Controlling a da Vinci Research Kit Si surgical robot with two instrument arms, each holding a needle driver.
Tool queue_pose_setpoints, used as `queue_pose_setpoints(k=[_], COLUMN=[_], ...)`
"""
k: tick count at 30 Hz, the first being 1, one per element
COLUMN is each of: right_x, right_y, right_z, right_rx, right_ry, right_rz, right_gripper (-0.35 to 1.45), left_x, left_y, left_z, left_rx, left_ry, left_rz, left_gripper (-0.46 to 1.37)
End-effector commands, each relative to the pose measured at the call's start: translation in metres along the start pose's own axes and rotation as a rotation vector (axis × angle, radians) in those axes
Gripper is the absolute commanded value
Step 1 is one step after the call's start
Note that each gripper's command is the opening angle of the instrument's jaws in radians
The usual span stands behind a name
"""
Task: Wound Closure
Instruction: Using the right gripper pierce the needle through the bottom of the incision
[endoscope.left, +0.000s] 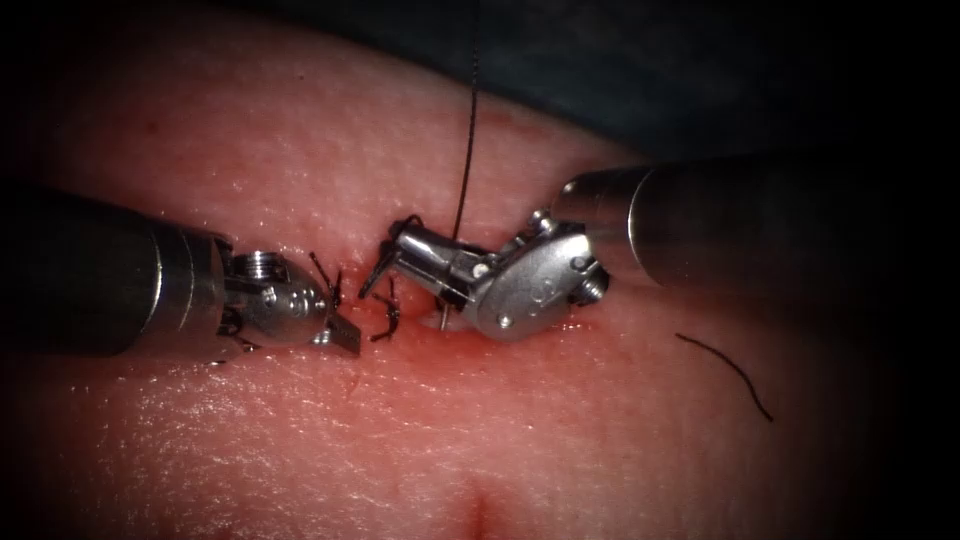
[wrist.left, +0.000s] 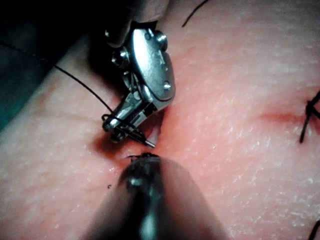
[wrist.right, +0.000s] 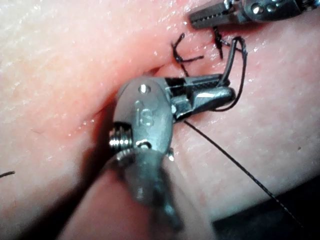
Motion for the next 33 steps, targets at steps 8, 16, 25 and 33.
queue_pose_setpoints(k=[8,16,25,33], right_x=[-0.0012,-0.0026,-0.0035,-0.0037], right_y=[0.0008,0.0019,0.0018,0.0018], right_z=[-0.001,-0.0021,-0.0023,-0.0018], right_rx=[-0.043,-0.07,-0.058,-0.055], right_ry=[-0.022,-0.088,-0.198,-0.212], right_rz=[0.125,0.226,0.328,0.354], right_gripper=[-0.35,-0.35,-0.35,-0.35], left_x=[0.0034,0.0057,0.003,0.0021], left_y=[0.0037,0.0062,0.0083,0.008], left_z=[0.0008,0.0046,0.0078,0.0067], left_rx=[0.003,0.043,0.046,0.064], left_ry=[0.006,0.075,0.082,0.089], left_rz=[0.013,0.021,0.04,0.05], left_gripper=[-0.35,-0.35,-0.35,-0.35])
